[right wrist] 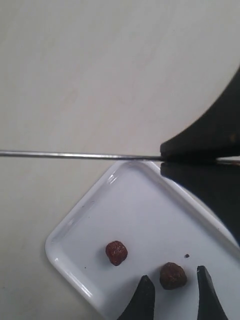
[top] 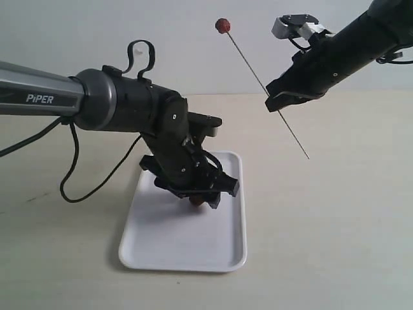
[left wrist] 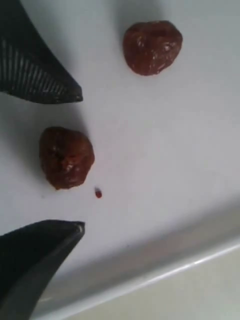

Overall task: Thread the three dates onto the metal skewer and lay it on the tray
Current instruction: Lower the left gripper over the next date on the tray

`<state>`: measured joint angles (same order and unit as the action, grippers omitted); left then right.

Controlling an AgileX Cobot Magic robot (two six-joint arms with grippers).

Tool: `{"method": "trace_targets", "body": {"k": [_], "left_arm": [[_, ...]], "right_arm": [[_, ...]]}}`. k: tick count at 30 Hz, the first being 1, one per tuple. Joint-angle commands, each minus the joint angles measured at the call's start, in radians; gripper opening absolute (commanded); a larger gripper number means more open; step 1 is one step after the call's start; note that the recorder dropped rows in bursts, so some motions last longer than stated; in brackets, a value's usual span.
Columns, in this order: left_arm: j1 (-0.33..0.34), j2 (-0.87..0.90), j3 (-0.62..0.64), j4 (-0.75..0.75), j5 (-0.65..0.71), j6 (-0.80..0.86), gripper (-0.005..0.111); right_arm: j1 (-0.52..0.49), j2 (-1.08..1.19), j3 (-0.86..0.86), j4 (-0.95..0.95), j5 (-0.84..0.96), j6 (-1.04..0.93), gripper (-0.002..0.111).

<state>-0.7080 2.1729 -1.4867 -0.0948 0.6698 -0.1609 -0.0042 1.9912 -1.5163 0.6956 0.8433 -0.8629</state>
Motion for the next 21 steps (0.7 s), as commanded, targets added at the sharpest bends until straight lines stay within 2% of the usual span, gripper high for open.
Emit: {"method": "trace_targets", "body": {"k": [1,5,13,21], "left_arm": [[-0.002,0.012,-0.005,0.006,-0.009,-0.011,0.065],[-0.002,0.019,-0.005,0.006,-0.016,-0.011,0.063],[-0.002,0.019,-0.005,0.006,-0.025,-0.011,0.038],[0.002,0.019,-0.005,0.006,-0.027,0.006,0.038]], "right_arm": [[-0.002,-0.001,-0.007,0.01,0.003,-0.006,0.0],[-0.002,-0.001,-0.007,0.01,0.003,-0.006,0.0],[-0.002,-0.001,-0.007,0.01,0.003,-0.006,0.0],[-0.002,-0.001,-0.007,0.01,0.003,-0.006,0.0]]}}
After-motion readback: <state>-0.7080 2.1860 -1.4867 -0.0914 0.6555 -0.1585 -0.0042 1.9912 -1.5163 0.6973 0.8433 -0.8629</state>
